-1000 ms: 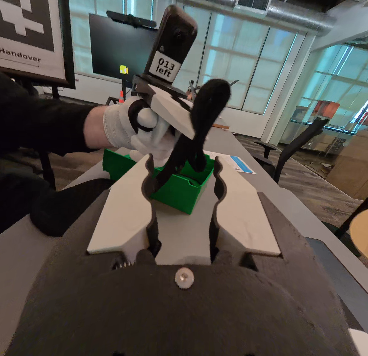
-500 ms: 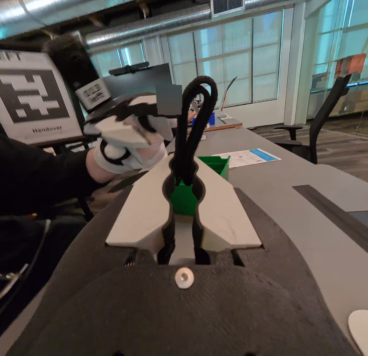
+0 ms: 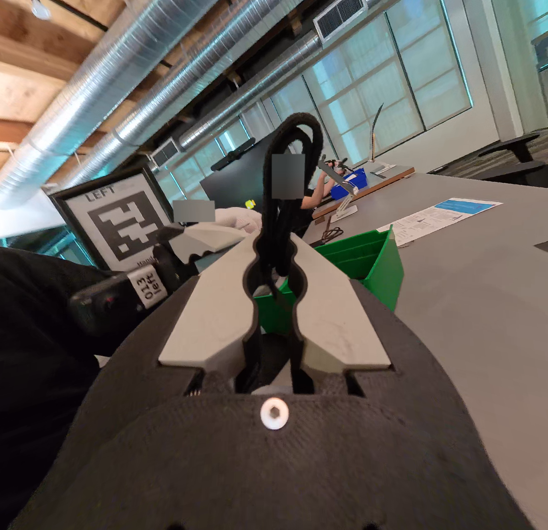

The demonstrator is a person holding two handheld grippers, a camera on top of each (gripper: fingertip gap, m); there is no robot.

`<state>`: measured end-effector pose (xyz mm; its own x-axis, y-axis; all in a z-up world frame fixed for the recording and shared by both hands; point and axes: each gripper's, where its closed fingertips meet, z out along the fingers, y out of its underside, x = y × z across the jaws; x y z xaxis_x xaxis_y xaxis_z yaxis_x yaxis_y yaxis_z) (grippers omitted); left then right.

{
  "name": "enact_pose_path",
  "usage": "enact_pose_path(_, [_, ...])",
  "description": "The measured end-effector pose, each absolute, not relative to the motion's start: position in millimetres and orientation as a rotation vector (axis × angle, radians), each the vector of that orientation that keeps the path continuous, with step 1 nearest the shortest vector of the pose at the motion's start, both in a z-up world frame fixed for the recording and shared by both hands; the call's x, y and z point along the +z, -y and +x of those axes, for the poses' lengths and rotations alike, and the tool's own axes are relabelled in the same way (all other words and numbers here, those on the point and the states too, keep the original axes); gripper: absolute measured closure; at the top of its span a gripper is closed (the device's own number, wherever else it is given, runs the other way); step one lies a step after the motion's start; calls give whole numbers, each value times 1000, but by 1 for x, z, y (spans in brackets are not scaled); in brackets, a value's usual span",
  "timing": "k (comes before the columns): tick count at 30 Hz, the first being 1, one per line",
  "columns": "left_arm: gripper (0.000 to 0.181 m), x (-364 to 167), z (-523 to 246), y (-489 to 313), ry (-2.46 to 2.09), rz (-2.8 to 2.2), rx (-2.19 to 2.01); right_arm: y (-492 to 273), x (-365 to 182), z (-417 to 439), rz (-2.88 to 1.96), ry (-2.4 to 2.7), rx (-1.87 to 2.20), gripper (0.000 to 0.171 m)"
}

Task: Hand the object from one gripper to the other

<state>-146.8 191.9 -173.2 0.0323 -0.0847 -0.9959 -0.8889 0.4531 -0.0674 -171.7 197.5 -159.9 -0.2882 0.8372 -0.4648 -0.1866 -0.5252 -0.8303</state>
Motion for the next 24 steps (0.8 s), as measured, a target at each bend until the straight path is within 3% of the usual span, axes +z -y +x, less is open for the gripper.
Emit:
enact_pose_path(7, [146, -176, -143, -191, -1444, -689, 903, -200, -154, -169, -1243, 790, 1977, 163])
enact_pose_path(17, [161, -168, -143, -198, -1432, -558, 1024, -197, -152, -169, -1261, 777, 2042, 163])
enact_pose_path(24, [152, -172, -142, -190, -1443, -590, 948, -203, -152, -167, -1263, 754, 2016, 163])
